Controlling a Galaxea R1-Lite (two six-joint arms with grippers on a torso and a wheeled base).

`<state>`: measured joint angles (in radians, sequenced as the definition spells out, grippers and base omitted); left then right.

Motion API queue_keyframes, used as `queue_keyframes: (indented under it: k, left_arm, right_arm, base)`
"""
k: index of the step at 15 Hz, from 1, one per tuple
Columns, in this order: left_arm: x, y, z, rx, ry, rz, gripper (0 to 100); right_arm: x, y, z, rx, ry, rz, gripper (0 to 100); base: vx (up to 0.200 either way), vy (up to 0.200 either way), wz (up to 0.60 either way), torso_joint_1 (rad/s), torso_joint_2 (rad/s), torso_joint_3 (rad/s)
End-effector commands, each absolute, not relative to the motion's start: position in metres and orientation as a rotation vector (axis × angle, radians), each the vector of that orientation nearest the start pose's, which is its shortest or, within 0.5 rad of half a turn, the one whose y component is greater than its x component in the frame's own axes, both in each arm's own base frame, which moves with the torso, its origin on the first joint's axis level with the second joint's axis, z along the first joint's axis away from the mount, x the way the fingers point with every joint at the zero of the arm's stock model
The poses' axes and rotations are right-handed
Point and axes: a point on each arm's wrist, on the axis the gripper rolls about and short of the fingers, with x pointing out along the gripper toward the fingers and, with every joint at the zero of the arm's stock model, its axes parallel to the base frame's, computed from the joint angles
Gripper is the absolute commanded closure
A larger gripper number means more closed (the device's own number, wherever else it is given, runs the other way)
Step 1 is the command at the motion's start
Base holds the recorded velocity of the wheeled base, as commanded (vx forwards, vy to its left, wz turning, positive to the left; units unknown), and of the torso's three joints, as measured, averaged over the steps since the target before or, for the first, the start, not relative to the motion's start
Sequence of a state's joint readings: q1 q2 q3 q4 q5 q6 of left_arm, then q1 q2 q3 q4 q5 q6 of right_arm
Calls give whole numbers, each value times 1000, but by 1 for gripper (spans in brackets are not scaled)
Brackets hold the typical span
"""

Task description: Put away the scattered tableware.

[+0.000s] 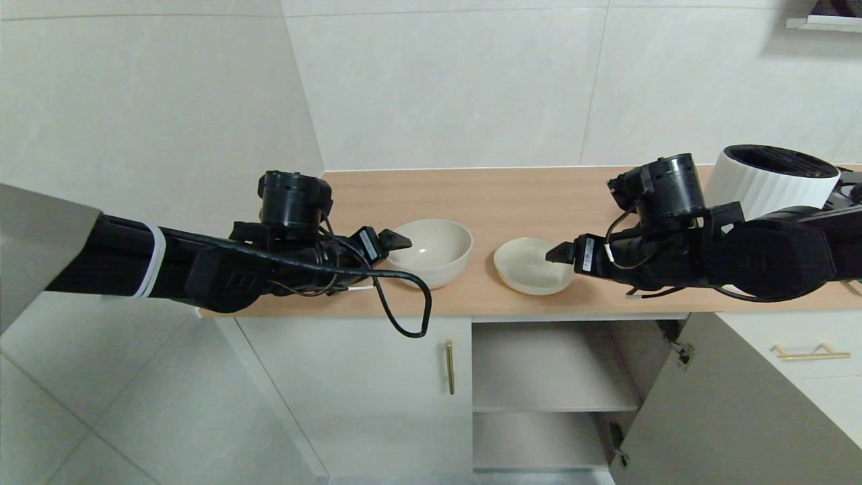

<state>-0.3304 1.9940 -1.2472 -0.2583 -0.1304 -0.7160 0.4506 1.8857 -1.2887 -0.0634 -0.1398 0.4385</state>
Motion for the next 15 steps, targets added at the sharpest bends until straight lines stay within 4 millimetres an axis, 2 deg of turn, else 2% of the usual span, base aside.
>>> queue_keyframes:
  k: [1,3,4,15]
  left_arm:
    - [374,-134,155,-642,643,-251,0]
    - [374,-134,156,-643,635,-254,0]
    - [374,-134,155,-642,636,-252,100]
    - [372,-133,162,-647,620,-260,100]
  right_arm:
    - [333,158,197,269,569,185,0]
    - [333,158,197,269,569,185,0]
    - [332,158,198,270,568,187,0]
    - [331,157,191,252,586,180,0]
  base:
    - [0,0,0,0,0,0]
    - [0,0,0,0,0,0]
    - [0,0,0,0,0,0]
    - [0,0,0,0,0,0]
